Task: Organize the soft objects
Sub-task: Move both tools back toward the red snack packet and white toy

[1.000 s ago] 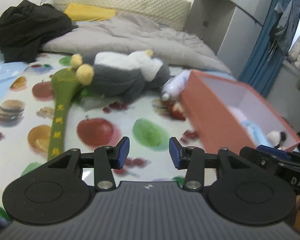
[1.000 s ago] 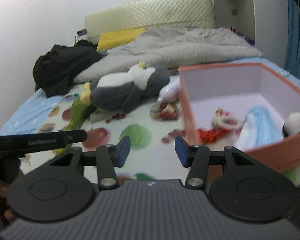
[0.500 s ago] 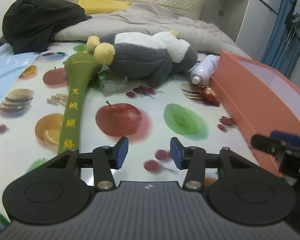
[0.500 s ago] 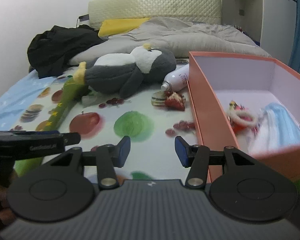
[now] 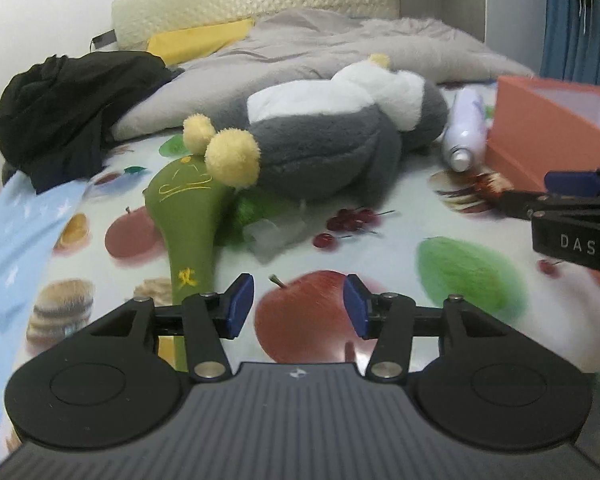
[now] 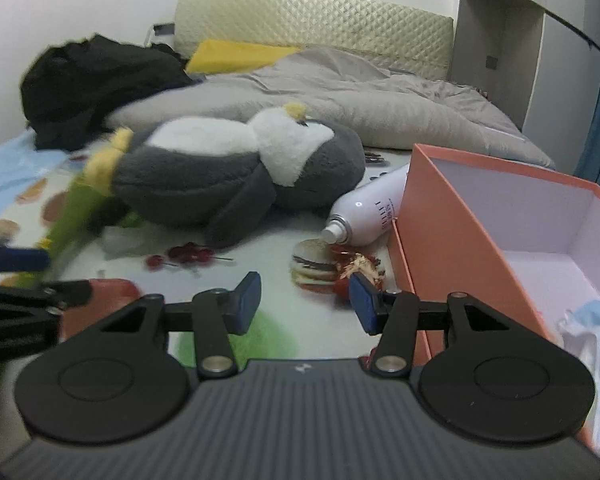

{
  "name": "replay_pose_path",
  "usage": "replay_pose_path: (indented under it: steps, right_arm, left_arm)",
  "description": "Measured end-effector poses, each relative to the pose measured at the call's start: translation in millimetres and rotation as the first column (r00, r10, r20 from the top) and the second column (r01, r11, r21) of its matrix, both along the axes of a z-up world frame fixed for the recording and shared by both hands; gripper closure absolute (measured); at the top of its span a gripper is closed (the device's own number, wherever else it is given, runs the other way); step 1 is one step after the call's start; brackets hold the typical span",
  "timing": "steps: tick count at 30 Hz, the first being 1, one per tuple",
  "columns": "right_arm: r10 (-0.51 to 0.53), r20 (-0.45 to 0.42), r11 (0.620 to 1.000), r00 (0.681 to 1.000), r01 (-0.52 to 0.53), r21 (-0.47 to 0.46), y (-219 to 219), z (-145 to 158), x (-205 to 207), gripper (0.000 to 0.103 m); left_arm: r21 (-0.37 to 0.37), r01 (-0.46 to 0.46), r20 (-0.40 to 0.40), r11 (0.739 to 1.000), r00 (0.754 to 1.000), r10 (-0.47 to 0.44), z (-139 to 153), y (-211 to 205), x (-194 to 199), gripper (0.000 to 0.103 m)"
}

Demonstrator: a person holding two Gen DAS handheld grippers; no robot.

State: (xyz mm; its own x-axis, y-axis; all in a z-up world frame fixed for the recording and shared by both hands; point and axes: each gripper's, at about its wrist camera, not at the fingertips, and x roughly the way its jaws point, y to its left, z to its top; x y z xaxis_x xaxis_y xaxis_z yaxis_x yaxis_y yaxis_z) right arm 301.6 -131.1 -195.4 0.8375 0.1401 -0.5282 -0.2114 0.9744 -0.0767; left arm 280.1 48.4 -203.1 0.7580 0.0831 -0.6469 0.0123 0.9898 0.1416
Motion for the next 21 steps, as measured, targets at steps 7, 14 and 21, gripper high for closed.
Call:
replay_pose_path:
  steps: [7, 14, 21]
  right_arm:
    - [-0.026, -0.035, 0.999, 0.999, 0.025, -0.048, 3.1, -16.4, 28.9, 0.052]
    - [-0.057, -0.038, 0.991, 0.998, 0.052, -0.127, 9.1, -25.3, 54.7, 0.052]
    - [-0.067, -0.06, 0.979, 0.996, 0.054, -0.197, 10.9, -36.9, 69.0, 0.055]
  left_arm:
    - [0.079, 0.031, -0.015, 0.996, 0.999, -0.029, -17.6, 0.0, 39.1, 0.046]
    - [0.227, 0.072, -0.034, 0.971, 0.997, -0.066, -33.8, -8.7, 70.1, 0.046]
    - [0.176, 0.052, -0.06, 0.983, 0.997, -0.042, -36.4, 7.0, 96.7, 0.046]
